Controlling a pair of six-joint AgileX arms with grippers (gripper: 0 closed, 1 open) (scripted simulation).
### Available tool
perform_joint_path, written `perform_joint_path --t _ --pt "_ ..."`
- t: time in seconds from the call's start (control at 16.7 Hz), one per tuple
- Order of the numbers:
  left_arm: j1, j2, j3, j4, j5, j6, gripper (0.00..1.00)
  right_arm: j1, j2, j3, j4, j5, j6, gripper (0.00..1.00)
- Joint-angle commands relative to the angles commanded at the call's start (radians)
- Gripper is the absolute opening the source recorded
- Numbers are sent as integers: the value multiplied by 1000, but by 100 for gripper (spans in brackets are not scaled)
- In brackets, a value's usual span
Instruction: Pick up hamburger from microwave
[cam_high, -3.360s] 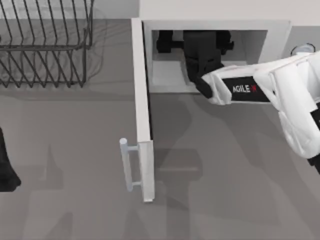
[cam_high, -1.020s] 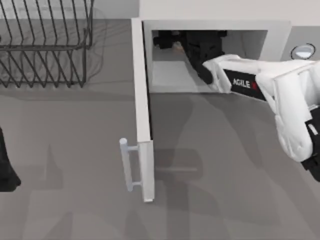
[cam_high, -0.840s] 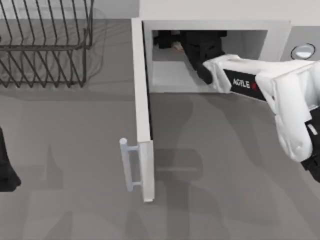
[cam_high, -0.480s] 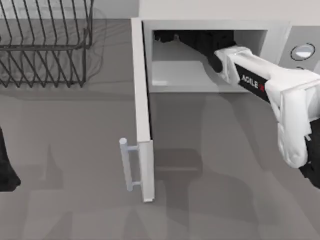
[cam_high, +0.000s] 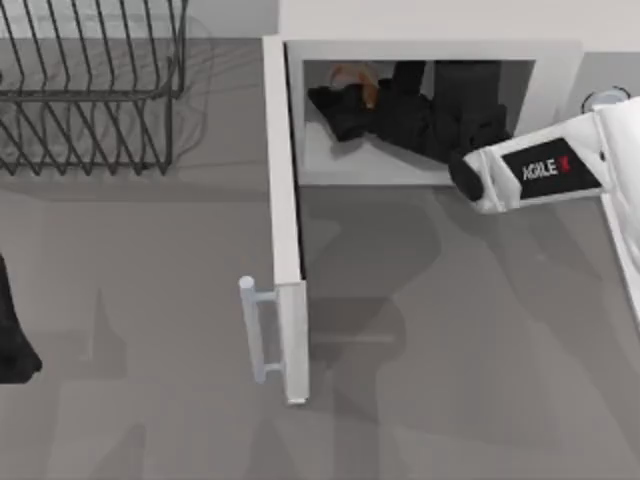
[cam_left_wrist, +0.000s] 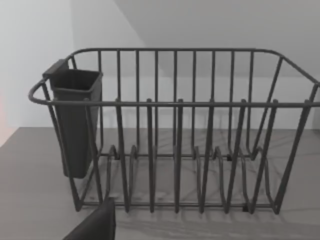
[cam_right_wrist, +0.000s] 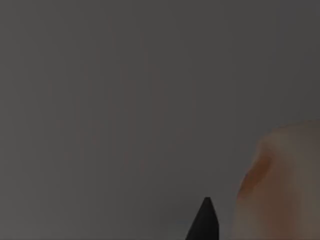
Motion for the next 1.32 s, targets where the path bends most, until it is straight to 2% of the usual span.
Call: perform_joint_path --t 0.3,0.6,0.84,0.9,1.02,1.32 --pt "0 0 0 0 0 0 100 66 -391 -426 -21 103 50 0" --pt "0 0 0 0 0 0 100 104 -586 -623 -33 163 79 0" --pt "0 0 0 0 0 0 100 106 -593 -630 -34 165 80 0" --pt "0 0 0 0 0 0 100 93 -568 -620 -19 129 88 0" --pt "0 0 0 0 0 0 100 95 -553 -624 -4 131 88 0" --pt "0 0 0 0 0 0 100 104 -387 -679 211 150 89 0"
